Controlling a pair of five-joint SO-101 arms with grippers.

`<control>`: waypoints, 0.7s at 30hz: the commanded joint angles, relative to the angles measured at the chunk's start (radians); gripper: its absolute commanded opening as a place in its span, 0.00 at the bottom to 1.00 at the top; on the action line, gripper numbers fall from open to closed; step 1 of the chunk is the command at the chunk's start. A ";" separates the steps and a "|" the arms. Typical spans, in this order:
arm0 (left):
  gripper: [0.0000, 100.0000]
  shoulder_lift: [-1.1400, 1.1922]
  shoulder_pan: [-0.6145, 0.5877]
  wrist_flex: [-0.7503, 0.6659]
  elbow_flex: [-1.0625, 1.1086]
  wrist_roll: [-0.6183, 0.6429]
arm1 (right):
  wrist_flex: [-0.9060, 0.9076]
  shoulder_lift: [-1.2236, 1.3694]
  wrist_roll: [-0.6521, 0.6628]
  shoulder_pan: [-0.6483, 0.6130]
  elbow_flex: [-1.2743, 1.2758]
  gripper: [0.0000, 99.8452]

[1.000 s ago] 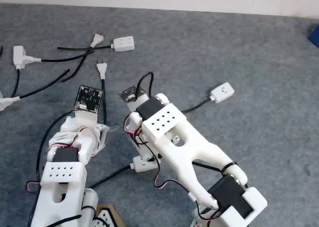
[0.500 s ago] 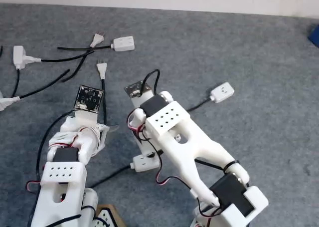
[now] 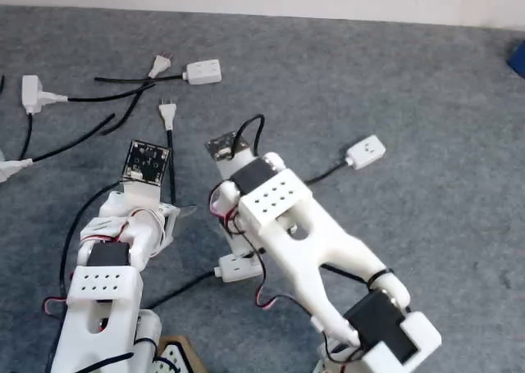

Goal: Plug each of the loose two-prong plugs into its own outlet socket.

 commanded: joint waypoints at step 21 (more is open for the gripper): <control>0.35 -0.005 -0.007 -0.018 -0.002 0.006 | -0.150 0.027 0.083 -0.013 0.162 0.01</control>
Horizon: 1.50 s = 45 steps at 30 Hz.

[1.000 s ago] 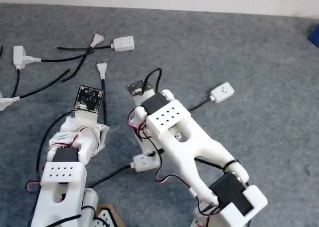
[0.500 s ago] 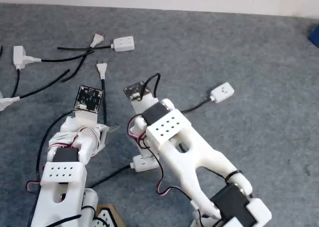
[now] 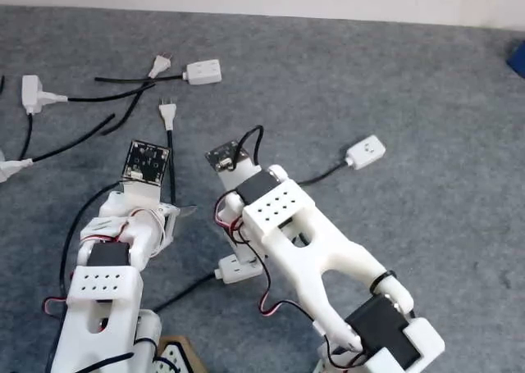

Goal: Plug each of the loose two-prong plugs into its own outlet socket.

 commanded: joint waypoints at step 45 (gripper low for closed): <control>0.35 -0.005 0.016 -0.023 0.007 0.002 | 0.426 0.074 0.100 0.110 -0.906 0.36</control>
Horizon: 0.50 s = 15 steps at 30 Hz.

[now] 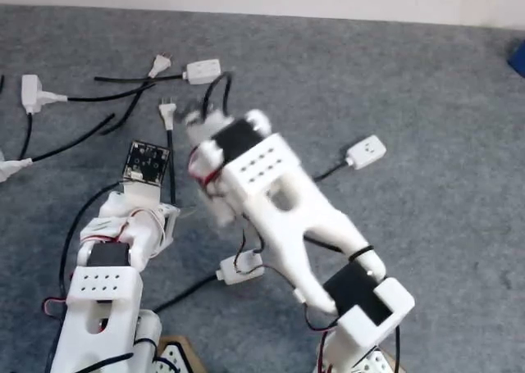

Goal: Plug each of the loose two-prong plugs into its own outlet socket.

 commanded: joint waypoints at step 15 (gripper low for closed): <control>0.35 -0.005 0.104 0.430 -0.315 0.008 | 0.027 -0.291 0.103 0.567 0.105 0.36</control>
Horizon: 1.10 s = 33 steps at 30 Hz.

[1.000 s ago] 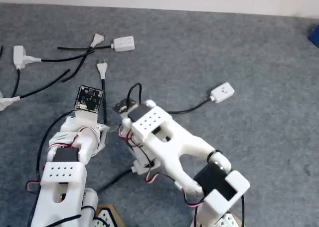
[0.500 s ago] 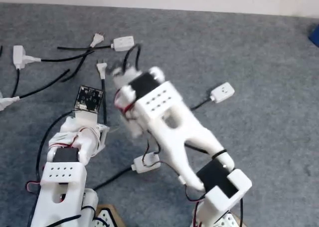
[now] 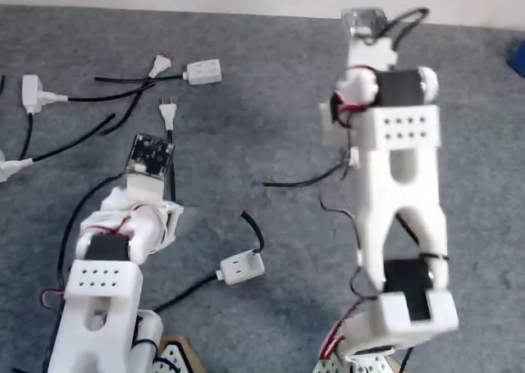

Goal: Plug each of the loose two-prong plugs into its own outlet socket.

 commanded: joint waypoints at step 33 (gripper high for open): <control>0.35 -0.002 0.562 0.272 0.018 -0.275 | -0.768 -0.774 -0.032 0.151 1.488 0.36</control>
